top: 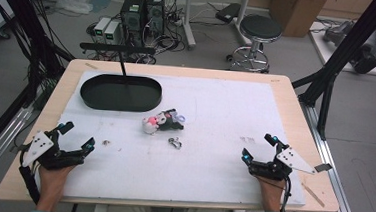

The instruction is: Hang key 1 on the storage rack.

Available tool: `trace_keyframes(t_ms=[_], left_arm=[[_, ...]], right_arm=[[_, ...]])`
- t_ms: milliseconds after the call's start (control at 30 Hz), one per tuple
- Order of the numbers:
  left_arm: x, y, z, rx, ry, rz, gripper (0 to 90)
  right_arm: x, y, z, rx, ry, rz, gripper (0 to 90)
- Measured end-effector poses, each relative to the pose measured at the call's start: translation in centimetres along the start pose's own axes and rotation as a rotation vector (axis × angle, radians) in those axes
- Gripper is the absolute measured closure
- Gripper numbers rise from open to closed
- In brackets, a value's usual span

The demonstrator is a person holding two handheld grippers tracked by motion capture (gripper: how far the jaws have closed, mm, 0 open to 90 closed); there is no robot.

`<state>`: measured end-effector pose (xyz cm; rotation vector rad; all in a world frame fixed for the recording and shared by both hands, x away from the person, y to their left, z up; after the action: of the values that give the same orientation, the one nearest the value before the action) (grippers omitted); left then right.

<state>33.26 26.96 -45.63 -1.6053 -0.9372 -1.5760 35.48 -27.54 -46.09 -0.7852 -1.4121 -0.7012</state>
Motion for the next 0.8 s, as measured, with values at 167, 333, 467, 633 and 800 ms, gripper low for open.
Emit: trace_keyframes(t_ms=[167, 333, 467, 633, 800], left_arm=[[0.01, -0.02, -0.03, -0.001, 0.002, -0.001, 4.4], [0.03, -0.02, 0.06, 0.001, -0.006, -0.003, 4.4], [0.02, 0.07, 0.33, 0.007, -0.034, 0.006, 4.4], [0.04, 0.05, 0.4, -0.003, -0.043, 0.008, 4.4], [0.77, 0.02, 0.36, -0.026, -0.056, 0.01, 4.4]], right_arm=[[-0.01, -0.02, 0.07, 0.0, 0.003, 0.002, 0.6], [0.0, -0.04, 0.06, -0.001, 0.0, -0.001, 0.6], [0.02, -0.07, 0.06, -0.005, -0.001, -0.003, 0.6], [0.04, -0.07, 0.05, -0.004, -0.007, -0.006, 0.6], [0.05, -0.08, 0.05, -0.004, -0.001, -0.008, 0.6]])
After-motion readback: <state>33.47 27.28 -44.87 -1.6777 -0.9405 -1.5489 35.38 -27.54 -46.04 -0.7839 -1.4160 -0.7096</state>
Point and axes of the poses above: each handheld gripper's, and its own axes: y roughly forward along the jaws, x roughly out of its top, z roughly to its left, the point moved 8 cm from there along y, roughly forward along the jaws
